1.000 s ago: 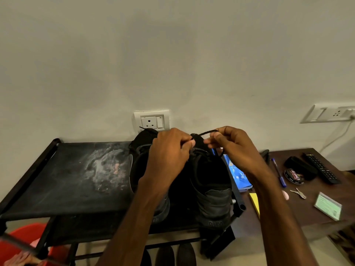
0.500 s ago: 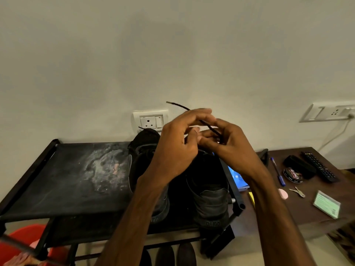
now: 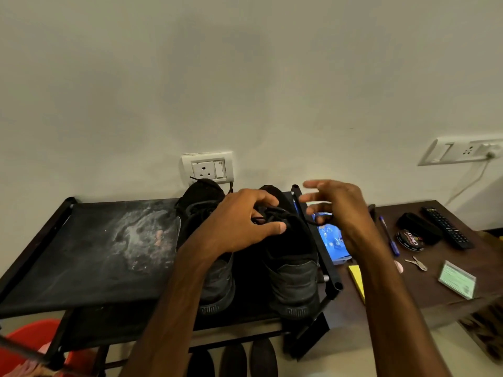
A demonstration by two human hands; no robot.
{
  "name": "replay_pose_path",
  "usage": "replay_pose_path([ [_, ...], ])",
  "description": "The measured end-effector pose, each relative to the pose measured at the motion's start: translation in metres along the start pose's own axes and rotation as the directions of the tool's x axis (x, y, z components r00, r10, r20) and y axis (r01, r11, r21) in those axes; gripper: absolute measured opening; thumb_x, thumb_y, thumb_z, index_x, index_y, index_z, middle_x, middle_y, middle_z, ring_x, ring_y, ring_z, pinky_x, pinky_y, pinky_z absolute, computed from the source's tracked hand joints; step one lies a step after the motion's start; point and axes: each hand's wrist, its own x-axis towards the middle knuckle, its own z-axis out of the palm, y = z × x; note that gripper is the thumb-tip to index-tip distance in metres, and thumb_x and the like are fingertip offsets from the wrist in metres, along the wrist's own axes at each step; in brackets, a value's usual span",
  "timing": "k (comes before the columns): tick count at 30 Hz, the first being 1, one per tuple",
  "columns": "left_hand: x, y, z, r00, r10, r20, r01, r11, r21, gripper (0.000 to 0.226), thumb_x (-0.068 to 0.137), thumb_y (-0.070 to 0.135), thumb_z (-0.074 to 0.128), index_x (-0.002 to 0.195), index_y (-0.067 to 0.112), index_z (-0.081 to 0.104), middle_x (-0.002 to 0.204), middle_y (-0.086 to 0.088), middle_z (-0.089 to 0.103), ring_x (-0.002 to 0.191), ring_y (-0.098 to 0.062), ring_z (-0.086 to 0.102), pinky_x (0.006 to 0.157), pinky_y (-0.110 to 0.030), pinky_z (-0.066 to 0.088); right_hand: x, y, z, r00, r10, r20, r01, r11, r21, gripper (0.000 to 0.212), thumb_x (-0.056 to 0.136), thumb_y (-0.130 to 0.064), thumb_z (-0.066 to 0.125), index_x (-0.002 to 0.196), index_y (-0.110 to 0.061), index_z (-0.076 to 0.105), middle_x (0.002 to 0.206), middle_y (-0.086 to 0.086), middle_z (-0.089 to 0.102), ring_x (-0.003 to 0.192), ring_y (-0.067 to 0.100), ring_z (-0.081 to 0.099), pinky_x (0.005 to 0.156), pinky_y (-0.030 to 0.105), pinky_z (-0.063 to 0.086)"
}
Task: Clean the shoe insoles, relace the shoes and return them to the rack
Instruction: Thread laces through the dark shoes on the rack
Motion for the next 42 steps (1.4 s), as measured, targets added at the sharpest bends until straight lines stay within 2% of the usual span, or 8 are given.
replay_pose_path([
  [4, -0.001, -0.001, -0.003, 0.998, -0.059, 0.005, 0.059, 0.998, -0.012, 0.046, 0.082, 0.034, 0.083, 0.124, 0.025, 0.069, 0.108, 0.013, 0.071, 0.083, -0.002, 0.070, 0.081, -0.015, 0.054, 0.006, 0.016, 0.002, 0.991, 0.027, 0.134, 0.060, 0.795, -0.604, 0.031, 0.105, -0.014, 0.039, 0.115, -0.004, 0.066, 0.079, 0.007, 0.069, 0.061, 0.014, 0.059, 0.056, 0.027, 0.045],
  [8, -0.003, 0.001, -0.006, 0.997, -0.075, -0.005, 0.075, 0.997, -0.022, 0.040, 0.082, 0.022, 0.082, 0.121, 0.022, 0.073, 0.097, 0.013, 0.071, 0.081, -0.003, 0.070, 0.086, -0.018, 0.055, 0.004, 0.014, 0.003, 0.986, 0.032, 0.165, 0.101, 0.673, -0.733, 0.037, 0.098, -0.007, 0.051, 0.131, -0.018, 0.061, 0.119, 0.013, 0.067, 0.093, 0.020, 0.061, 0.082, 0.036, 0.053],
  [15, 0.000, 0.002, 0.000, 0.994, -0.025, -0.108, 0.028, 0.999, 0.025, 0.022, 0.088, 0.029, 0.076, 0.110, 0.026, 0.078, 0.099, 0.013, 0.075, 0.076, 0.003, 0.065, 0.082, -0.017, 0.055, -0.022, -0.019, 0.000, 0.988, 0.013, 0.155, 0.126, 0.520, -0.845, 0.028, 0.099, -0.047, 0.061, 0.096, -0.024, 0.078, 0.097, 0.002, 0.072, 0.091, 0.020, 0.064, 0.075, 0.030, 0.043],
  [20, 0.002, 0.007, 0.009, 0.983, -0.008, -0.183, 0.029, 0.993, 0.110, 0.011, 0.089, 0.035, 0.074, 0.097, 0.030, 0.080, 0.092, 0.014, 0.075, 0.078, 0.001, 0.066, 0.080, -0.024, 0.058, -0.028, -0.031, 0.006, 0.963, -0.084, 0.257, 0.256, 0.591, -0.765, 0.012, 0.092, -0.034, 0.074, 0.101, -0.028, 0.079, 0.093, -0.009, 0.073, 0.090, 0.006, 0.068, 0.079, 0.028, 0.055],
  [24, 0.003, 0.006, 0.008, 0.983, -0.038, -0.179, 0.058, 0.992, 0.109, 0.009, 0.086, 0.030, 0.077, 0.096, 0.028, 0.078, 0.089, 0.014, 0.073, 0.077, 0.000, 0.066, 0.080, -0.023, 0.059, -0.019, -0.014, 0.017, 0.952, -0.007, 0.307, 0.260, 0.553, -0.792, 0.029, 0.084, -0.013, 0.075, 0.108, -0.030, 0.077, 0.099, -0.004, 0.077, 0.093, 0.010, 0.071, 0.095, 0.040, 0.057],
  [27, 0.003, 0.005, 0.008, 0.984, -0.050, -0.170, 0.070, 0.991, 0.115, 0.014, 0.083, 0.024, 0.078, 0.096, 0.026, 0.076, 0.089, 0.013, 0.071, 0.074, 0.000, 0.065, 0.080, -0.022, 0.058, -0.013, -0.004, 0.022, 0.958, -0.087, 0.274, 0.277, 0.528, -0.802, 0.030, 0.078, -0.013, 0.076, 0.100, -0.034, 0.079, 0.090, -0.010, 0.076, 0.087, 0.009, 0.071, 0.091, 0.041, 0.058],
  [31, 0.003, 0.000, 0.007, 0.984, -0.074, -0.160, 0.085, 0.994, 0.063, 0.018, 0.078, 0.018, 0.079, 0.094, 0.025, 0.076, 0.084, 0.013, 0.072, 0.069, 0.002, 0.066, 0.074, -0.018, 0.058, -0.008, 0.005, 0.014, 0.959, -0.123, 0.255, 0.273, 0.633, -0.724, 0.030, 0.080, -0.011, 0.077, 0.094, -0.038, 0.080, 0.084, -0.009, 0.075, 0.079, 0.009, 0.070, 0.078, 0.039, 0.063],
  [42, -0.001, -0.003, -0.003, 0.994, -0.051, -0.097, 0.047, 0.998, -0.046, 0.017, 0.081, 0.021, 0.082, 0.097, 0.023, 0.078, 0.086, 0.012, 0.075, 0.062, 0.011, 0.064, 0.068, -0.011, 0.053, -0.011, 0.006, -0.011, 0.927, -0.026, 0.374, 0.203, 0.874, -0.442, 0.020, 0.087, -0.013, 0.079, 0.104, -0.023, 0.080, 0.088, -0.005, 0.079, 0.086, 0.010, 0.076, 0.088, 0.029, 0.061],
])
